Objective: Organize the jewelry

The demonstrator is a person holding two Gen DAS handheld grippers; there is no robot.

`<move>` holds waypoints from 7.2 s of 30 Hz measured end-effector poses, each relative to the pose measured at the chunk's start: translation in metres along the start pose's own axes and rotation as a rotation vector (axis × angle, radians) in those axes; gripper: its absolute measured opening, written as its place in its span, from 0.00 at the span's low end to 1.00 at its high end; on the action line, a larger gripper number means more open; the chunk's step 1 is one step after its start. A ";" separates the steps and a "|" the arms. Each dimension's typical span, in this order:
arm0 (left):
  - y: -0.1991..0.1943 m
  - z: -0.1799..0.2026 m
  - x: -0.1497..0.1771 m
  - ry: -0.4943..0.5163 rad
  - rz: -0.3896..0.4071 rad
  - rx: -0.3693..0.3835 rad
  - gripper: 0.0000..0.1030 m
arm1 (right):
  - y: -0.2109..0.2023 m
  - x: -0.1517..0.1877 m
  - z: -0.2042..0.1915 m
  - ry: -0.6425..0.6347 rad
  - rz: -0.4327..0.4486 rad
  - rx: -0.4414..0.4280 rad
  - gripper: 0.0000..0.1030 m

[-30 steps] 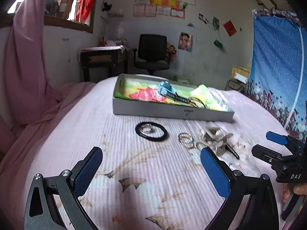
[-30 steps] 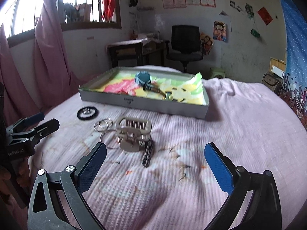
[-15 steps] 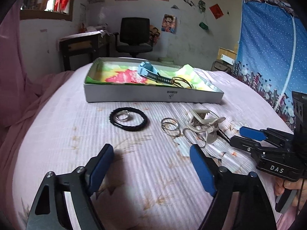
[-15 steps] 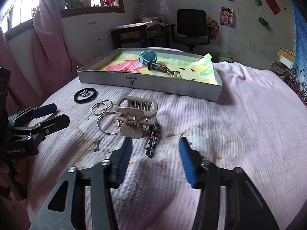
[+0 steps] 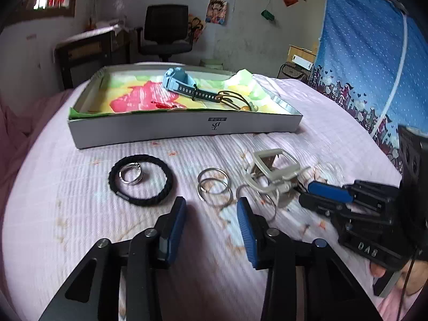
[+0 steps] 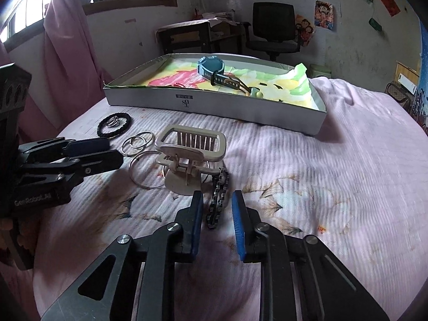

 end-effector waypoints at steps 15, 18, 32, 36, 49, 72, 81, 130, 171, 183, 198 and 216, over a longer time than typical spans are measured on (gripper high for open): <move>0.019 -0.010 -0.003 -0.082 -0.050 0.012 0.07 | 0.014 0.001 0.001 0.027 -0.051 -0.021 0.11; 0.015 -0.009 -0.003 -0.072 -0.040 0.003 0.03 | 0.014 0.001 0.002 0.036 -0.059 -0.029 0.08; -0.016 0.016 -0.010 0.008 0.024 -0.035 0.02 | -0.015 -0.010 0.029 0.110 0.020 -0.001 0.05; -0.027 0.023 -0.020 0.027 0.056 -0.054 0.02 | -0.023 -0.021 0.036 0.141 0.080 -0.005 0.05; -0.050 0.031 -0.061 0.061 0.141 -0.083 0.02 | -0.036 -0.062 0.042 0.162 0.250 -0.004 0.05; -0.006 -0.032 -0.142 -0.011 0.225 -0.113 0.02 | 0.036 -0.129 0.026 0.134 0.235 -0.026 0.05; 0.025 -0.051 -0.125 -0.064 0.135 -0.111 0.02 | 0.066 -0.116 0.016 0.120 0.151 -0.027 0.05; -0.002 -0.045 -0.085 -0.160 0.111 -0.088 0.36 | 0.021 -0.117 0.028 0.152 0.218 0.000 0.32; -0.096 -0.022 0.007 -0.027 0.332 -0.213 1.00 | -0.072 -0.031 0.036 0.125 0.267 0.052 0.99; -0.076 -0.039 0.018 -0.067 0.210 -0.233 1.00 | -0.032 -0.018 0.018 0.066 0.114 0.035 0.99; -0.037 -0.058 -0.005 -0.081 0.111 -0.198 0.94 | -0.003 -0.034 -0.007 -0.009 0.081 0.012 0.99; -0.027 -0.070 -0.001 -0.249 0.138 -0.026 0.26 | 0.011 -0.039 -0.021 0.026 0.048 -0.048 0.72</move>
Point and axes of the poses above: each gripper's, at about its wrist camera, not at the fingertips, and y roughly the way its jaws point, z to its right, x to its underside, the point moved 10 cm from there along y, roughly the way its jaws point, and after that the axes turned 14 degrees about x, right-handed, at the moved point
